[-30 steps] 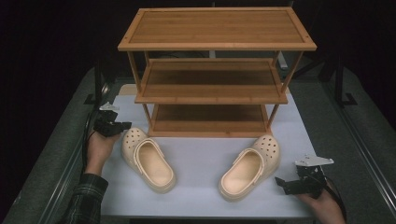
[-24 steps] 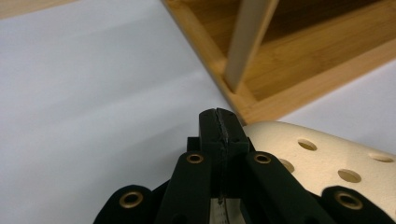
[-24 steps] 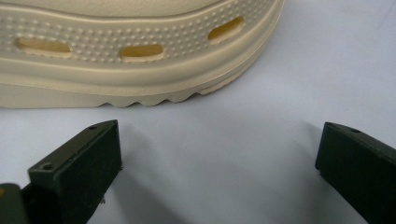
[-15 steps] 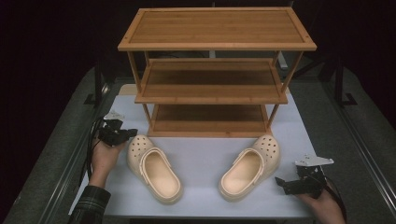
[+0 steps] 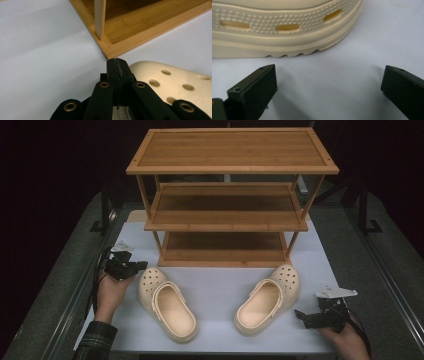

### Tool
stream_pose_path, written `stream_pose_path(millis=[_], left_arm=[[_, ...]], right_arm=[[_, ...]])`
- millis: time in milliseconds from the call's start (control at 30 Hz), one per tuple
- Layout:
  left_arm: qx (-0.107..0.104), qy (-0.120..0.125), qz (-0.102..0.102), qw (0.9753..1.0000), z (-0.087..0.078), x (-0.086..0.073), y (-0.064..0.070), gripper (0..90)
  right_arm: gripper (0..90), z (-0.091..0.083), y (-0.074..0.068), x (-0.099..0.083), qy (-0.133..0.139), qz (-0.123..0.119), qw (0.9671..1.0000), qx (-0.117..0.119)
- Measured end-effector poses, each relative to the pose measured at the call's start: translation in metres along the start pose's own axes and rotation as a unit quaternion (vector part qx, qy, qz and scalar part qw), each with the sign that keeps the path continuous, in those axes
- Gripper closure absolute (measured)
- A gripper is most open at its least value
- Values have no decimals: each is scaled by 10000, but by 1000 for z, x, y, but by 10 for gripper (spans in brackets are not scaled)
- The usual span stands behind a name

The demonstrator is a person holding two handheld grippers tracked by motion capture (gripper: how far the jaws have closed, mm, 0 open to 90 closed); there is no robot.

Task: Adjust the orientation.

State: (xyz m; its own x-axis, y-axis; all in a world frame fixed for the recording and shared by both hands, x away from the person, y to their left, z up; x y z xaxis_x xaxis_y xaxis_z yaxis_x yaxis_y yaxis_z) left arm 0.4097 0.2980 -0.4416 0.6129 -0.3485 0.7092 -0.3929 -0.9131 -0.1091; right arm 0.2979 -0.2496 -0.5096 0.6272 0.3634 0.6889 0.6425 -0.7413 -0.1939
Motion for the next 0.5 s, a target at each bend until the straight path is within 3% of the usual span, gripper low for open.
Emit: stream_pose_path(millis=[233,500], left_arm=[[-11,145,-5,9999,-27,-11,-6,900],[-29,115,92,9999,-53,-40,1,900]], right_arm=[[0,0,0,0,4,1,10000,0],[0,0,0,0,7,0,10000,1]])
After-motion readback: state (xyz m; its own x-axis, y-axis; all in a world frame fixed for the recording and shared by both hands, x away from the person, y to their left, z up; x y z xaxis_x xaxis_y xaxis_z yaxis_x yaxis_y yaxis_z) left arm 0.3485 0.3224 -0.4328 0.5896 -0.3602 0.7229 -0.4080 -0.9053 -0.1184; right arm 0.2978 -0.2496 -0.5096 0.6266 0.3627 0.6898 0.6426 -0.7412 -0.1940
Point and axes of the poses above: each handheld gripper's, and its own axes: z roughly forward along the jaws, x roughly out of its top, y roughly to its right, the point moved 7 cm from there along z, roughly forward along the jaws, and after that the axes turned 14 degrees about x, right-handed, at the moved point
